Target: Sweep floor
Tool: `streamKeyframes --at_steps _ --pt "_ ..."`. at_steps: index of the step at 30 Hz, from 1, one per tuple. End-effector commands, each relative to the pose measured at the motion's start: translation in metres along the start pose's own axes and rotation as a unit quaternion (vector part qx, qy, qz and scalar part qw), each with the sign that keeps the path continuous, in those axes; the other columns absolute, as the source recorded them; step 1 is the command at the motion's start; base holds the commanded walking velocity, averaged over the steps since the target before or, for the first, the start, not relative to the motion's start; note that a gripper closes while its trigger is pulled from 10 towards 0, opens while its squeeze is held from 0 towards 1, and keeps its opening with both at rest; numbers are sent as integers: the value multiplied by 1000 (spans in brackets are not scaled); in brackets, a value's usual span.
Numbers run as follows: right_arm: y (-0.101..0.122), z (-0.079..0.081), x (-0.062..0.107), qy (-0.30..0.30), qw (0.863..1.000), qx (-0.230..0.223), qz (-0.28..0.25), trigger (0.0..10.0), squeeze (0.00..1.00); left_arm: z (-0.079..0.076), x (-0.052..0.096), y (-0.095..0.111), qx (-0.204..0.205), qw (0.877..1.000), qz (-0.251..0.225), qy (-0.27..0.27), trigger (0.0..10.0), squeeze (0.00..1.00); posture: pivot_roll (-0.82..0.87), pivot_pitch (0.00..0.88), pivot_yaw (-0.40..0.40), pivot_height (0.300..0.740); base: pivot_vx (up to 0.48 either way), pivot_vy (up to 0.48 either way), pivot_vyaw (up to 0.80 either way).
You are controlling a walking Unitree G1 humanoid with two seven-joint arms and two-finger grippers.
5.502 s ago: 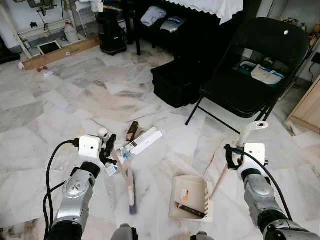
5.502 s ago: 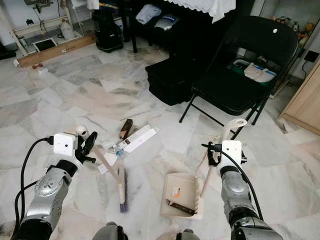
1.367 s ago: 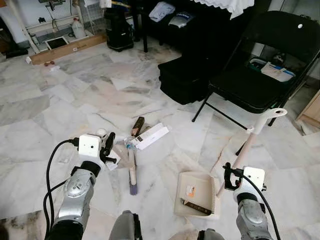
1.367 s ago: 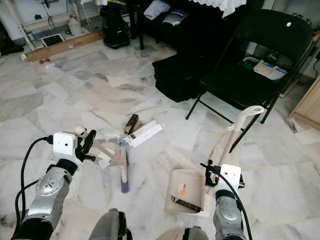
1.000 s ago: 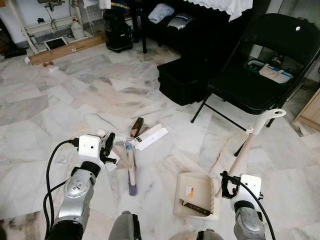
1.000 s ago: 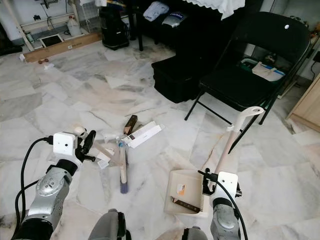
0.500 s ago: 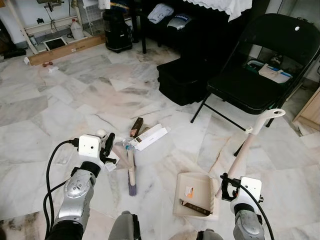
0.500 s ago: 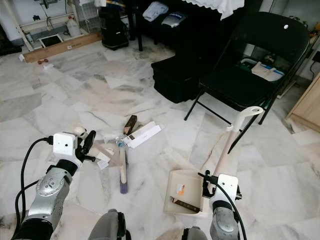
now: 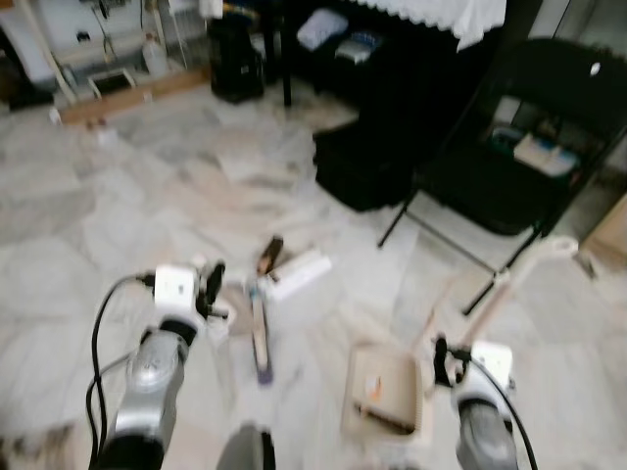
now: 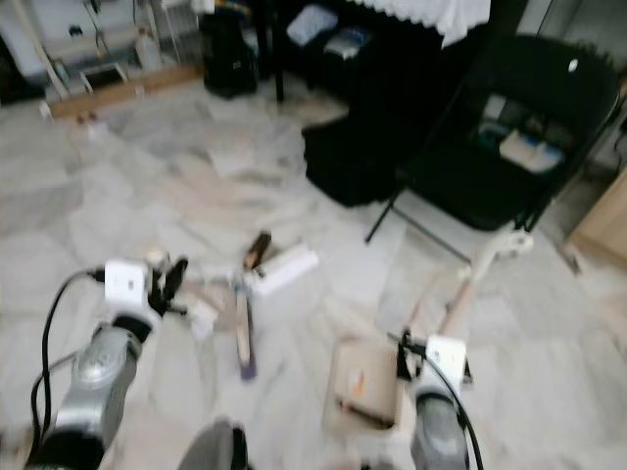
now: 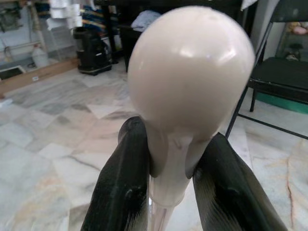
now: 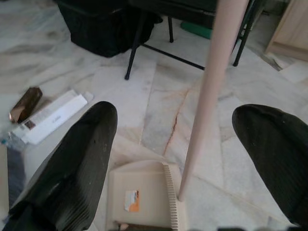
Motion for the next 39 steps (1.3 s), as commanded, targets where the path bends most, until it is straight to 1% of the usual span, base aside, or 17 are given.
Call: streamKeyframes --at_steps 1,15,26,30,34,36,37,39 --pt "-3 -6 2 -7 1000 1 4 10000 0 -4 2 -10 4 1000 19 -4 10000 0 30 97 24 645 300 0 0" --pt "-2 -5 1 -6 1000 1 3 10000 0 -4 3 -10 5 1000 17 -3 10000 0 29 98 22 645 274 0 0" --pt "-2 -3 1 -4 1000 1 2 10000 0 -4 3 -9 7 1000 15 -3 10000 0 30 98 21 645 0 0 0" --pt "-3 -6 1 -7 1000 7 3 10000 0 -5 3 -10 7 1000 15 -4 10000 0 27 93 22 645 0 0 0" --pt "4 -16 -2 -17 1000 10 -6 10000 0 -5 3 -10 7 1000 14 -4 10000 0 27 93 22 645 0 0 0" --pt "10 -28 -7 -27 999 14 -13 10000 0 -4 4 -10 7 1000 14 -4 10000 0 25 90 22 645 0 0 0" --pt "10 -28 -7 -27 999 14 -13 10000 0 -4 4 -10 7 1000 14 -4 10000 0 25 90 22 645 0 0 0" --pt "16 -38 -11 -32 999 20 -16 10000 0 -4 4 -10 7 1000 15 -5 10000 0 23 86 24 645 0 0 0"
Point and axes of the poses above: a point about 5 cm out from each wrist's last joint towards the gripper, its own x axis pointing back from the gripper into the wrist, its own y axis along the axis of the wrist's last joint, z = x × y, the point moved 6 cm from there along -x, pointing out of the wrist towards the gripper, and after that the axes turned 4 degrees about x, right-handed, at the moved point
